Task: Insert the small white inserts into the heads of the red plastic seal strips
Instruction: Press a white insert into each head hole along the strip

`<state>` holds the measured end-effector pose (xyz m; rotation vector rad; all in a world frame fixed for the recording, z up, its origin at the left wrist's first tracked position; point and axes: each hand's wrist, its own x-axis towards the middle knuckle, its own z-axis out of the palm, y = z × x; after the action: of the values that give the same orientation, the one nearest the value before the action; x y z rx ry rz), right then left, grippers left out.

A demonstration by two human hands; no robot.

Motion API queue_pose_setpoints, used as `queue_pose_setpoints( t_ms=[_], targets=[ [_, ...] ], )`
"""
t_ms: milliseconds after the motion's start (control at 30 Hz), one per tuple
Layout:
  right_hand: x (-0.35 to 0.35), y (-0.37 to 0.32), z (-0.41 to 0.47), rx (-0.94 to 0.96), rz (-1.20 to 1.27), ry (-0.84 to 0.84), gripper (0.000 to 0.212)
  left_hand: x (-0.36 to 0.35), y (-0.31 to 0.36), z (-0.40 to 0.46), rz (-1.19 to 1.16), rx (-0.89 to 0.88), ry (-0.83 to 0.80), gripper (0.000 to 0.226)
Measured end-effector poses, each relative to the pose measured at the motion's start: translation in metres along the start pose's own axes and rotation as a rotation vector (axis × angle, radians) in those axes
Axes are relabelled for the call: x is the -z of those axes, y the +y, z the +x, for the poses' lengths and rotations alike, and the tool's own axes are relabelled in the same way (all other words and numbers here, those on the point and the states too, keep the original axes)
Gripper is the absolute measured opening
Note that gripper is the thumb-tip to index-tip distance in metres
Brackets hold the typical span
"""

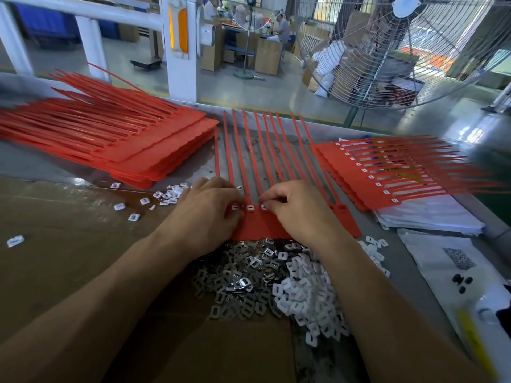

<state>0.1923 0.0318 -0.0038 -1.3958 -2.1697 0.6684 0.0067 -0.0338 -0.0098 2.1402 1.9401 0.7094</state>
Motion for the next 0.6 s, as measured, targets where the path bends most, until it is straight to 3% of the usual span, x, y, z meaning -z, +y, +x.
queue_pose_setpoints(
  t_ms=[267,600],
  targets=[
    [0.007,0.004,-0.011,0.025,-0.043,0.055,0.025,-0.001,-0.001,0.0,0.005,0.004,-0.002,0.029],
    [0.008,-0.004,-0.016,0.12,-0.235,0.002,0.03,-0.002,-0.002,0.001,-0.001,0.007,-0.008,0.028]
  ],
)
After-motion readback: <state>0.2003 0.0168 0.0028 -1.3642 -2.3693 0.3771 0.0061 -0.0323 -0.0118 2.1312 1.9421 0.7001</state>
